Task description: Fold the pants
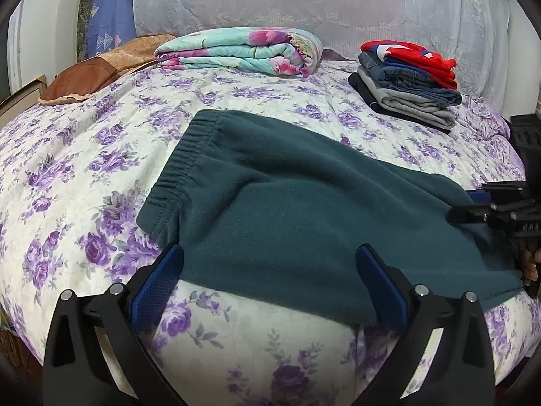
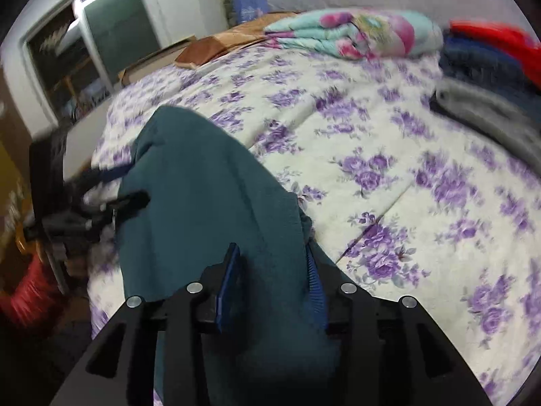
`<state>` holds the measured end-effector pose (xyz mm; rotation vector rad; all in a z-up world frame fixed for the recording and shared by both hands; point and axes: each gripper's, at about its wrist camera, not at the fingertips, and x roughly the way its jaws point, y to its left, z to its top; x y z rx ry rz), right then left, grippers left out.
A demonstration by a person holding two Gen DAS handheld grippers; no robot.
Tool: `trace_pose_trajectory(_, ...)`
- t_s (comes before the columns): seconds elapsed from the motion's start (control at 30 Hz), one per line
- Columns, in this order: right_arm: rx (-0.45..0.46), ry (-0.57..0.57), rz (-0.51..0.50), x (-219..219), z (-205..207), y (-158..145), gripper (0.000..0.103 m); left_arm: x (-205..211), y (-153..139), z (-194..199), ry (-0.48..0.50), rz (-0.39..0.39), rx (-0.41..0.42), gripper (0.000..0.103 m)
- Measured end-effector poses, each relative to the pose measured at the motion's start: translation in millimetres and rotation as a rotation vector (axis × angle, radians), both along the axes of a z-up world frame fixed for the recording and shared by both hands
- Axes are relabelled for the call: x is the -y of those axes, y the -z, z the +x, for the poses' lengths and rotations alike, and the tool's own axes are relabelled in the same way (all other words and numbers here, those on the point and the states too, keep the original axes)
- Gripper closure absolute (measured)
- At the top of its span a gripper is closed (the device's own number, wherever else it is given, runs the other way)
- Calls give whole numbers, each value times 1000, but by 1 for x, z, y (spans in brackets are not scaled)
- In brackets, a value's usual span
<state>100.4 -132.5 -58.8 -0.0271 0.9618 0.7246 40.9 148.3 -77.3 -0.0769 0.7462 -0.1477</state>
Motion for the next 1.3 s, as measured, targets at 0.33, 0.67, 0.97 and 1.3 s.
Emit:
trace_pose_trajectory(0.33, -261, 126, 392, 35, 42, 21, 75, -1, 0, -1, -5, -8, 3, 4)
trace_pose_trajectory(0.67, -4, 219, -2, 17, 70, 5, 101, 1, 0, 1, -16, 18, -7, 4)
trace_pose_trajectory(0.97, 114, 236, 99, 45, 2, -35, 96, 2, -9, 4, -9, 26, -42, 4)
trace_pose_trajectory(1.3, 135, 136, -112, 44, -139, -12, 54, -2, -2, 13, -46, 20, -95, 4)
